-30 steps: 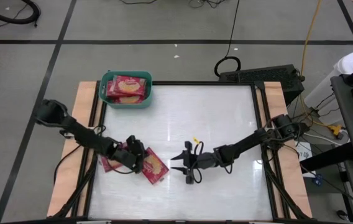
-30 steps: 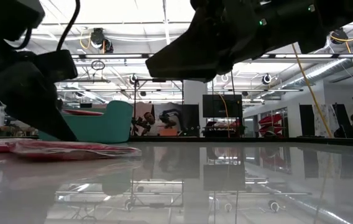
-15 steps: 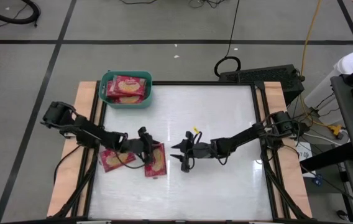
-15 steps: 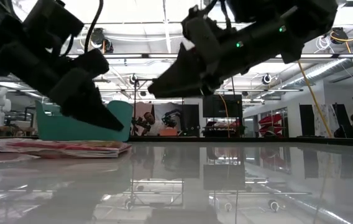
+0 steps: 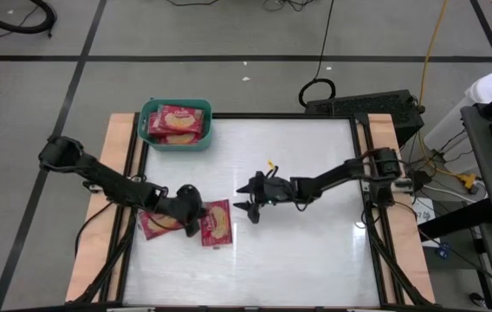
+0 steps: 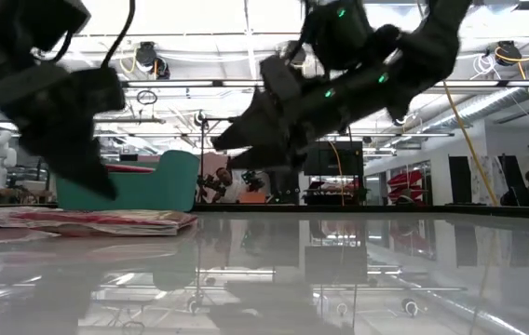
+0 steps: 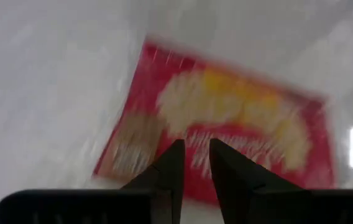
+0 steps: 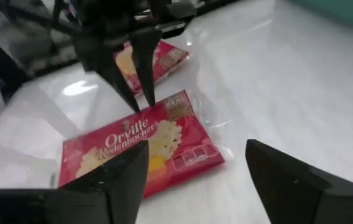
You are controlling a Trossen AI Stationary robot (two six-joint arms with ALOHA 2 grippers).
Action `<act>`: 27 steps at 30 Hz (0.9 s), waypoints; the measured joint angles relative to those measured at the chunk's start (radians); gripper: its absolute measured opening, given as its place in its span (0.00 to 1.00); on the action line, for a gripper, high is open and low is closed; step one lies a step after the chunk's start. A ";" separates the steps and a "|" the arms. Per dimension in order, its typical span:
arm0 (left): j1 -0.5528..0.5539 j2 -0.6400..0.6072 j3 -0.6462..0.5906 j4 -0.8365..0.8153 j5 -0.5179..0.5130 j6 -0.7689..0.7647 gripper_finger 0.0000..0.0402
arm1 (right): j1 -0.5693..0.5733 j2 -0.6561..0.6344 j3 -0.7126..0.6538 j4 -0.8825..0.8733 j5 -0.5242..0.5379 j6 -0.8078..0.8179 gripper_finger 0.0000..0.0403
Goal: Sort popcorn bags into baskets
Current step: Stack the red popcorn bag on the red popcorn bags in the green bin
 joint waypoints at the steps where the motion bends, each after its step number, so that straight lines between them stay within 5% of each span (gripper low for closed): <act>1: -0.001 0.009 0.000 -0.026 0.013 -0.013 0.20 | -0.010 0.020 0.009 0.012 -0.021 0.025 0.65; 6: 0.003 0.039 0.001 -0.095 0.025 -0.018 0.19 | -0.036 0.131 0.117 0.008 -0.131 0.167 0.69; 15: 0.028 0.101 0.003 -0.037 -0.003 -0.001 0.19 | -0.073 0.291 0.305 -0.136 -0.139 0.302 0.70; 20: 0.028 0.137 0.003 -0.010 -0.023 -0.018 0.19 | -0.056 0.303 0.321 -0.143 -0.261 0.287 0.68; 27: 0.027 0.142 0.001 0.027 -0.041 -0.018 0.19 | -0.027 0.264 0.317 -0.222 -0.263 0.266 0.56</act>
